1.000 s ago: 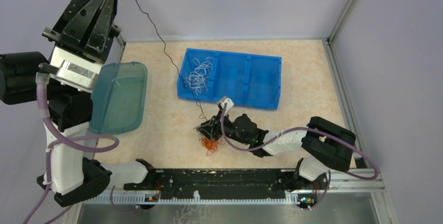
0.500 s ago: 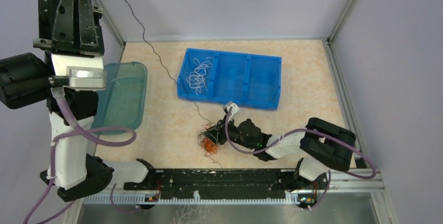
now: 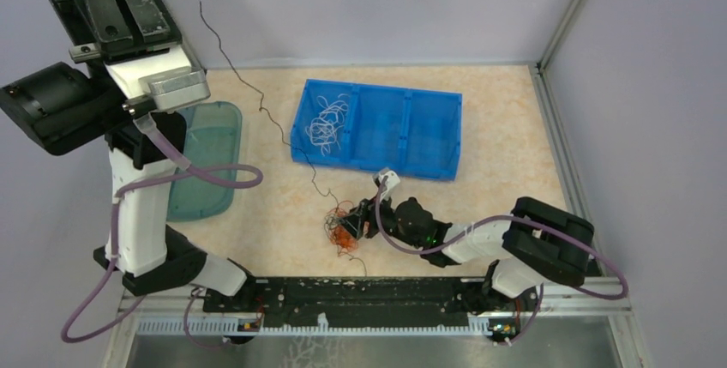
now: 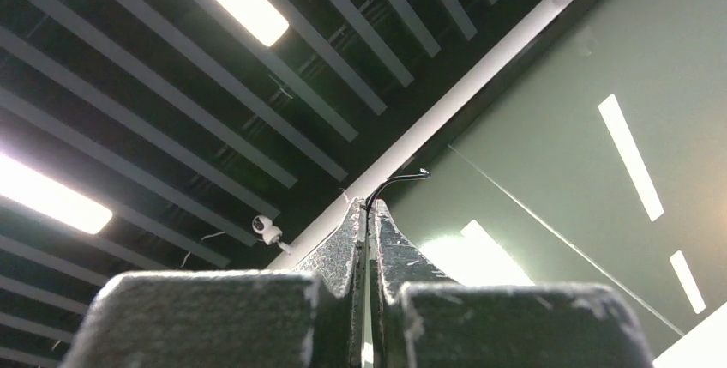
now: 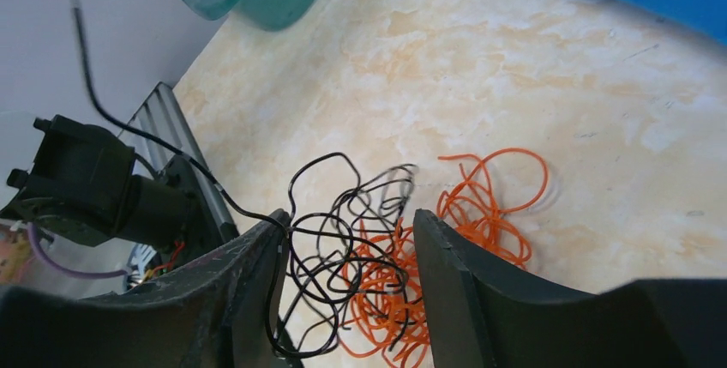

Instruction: Untangle the cables

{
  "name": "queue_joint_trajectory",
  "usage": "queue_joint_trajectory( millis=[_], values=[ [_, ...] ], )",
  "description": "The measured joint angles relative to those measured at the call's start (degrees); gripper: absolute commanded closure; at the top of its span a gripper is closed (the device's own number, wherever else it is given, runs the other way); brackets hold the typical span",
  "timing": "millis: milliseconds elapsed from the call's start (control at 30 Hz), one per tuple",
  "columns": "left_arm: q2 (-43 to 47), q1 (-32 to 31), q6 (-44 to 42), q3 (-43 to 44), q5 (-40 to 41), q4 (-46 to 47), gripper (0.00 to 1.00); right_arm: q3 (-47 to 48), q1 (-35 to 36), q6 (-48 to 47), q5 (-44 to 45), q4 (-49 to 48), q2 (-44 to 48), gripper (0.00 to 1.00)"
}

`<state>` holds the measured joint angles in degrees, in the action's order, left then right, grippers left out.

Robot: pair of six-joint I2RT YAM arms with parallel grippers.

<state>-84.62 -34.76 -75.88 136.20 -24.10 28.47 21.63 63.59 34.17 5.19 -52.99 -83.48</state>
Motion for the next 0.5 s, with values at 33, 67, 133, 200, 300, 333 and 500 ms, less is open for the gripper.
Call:
queue_joint_trajectory(
  millis=[33, 67, 133, 200, 300, 333, 500],
  values=[
    [-0.1, 0.0, -0.2, 0.0, -0.2, 0.2, 1.00, 0.0, 0.0, -0.2, 0.5, 1.0, 0.8, 0.40],
    [0.0, 0.0, -0.2, -0.3, -0.3, 0.3, 1.00, 0.0, 0.0, -0.5, 1.0, 1.8, 1.4, 0.37],
    [1.5, 0.0, 0.0, -2.6, -0.5, 0.0, 1.00, 0.0, 0.0, -1.5, 1.9, 4.1, 3.5, 0.32],
    [3.5, 0.0, 1.0, -5.6, -0.6, -0.9, 1.00, 0.0, 0.0, -2.9, 2.8, 6.3, 6.3, 0.28],
    [6.5, 0.0, 4.0, -9.4, -0.6, -3.9, 1.00, 0.4, 0.0, -6.0, 3.1, 8.9, 11.4, 0.23],
    [7.4, 0.0, 4.8, -10.3, -0.6, -4.8, 1.00, 1.1, 0.0, -7.3, 3.0, 9.9, 12.9, 0.22],
    [8.6, 0.0, 8.4, -11.2, -0.6, -7.5, 1.00, 7.7, 0.0, -13.7, -1.7, 12.0, 14.8, 0.19]
  ],
)
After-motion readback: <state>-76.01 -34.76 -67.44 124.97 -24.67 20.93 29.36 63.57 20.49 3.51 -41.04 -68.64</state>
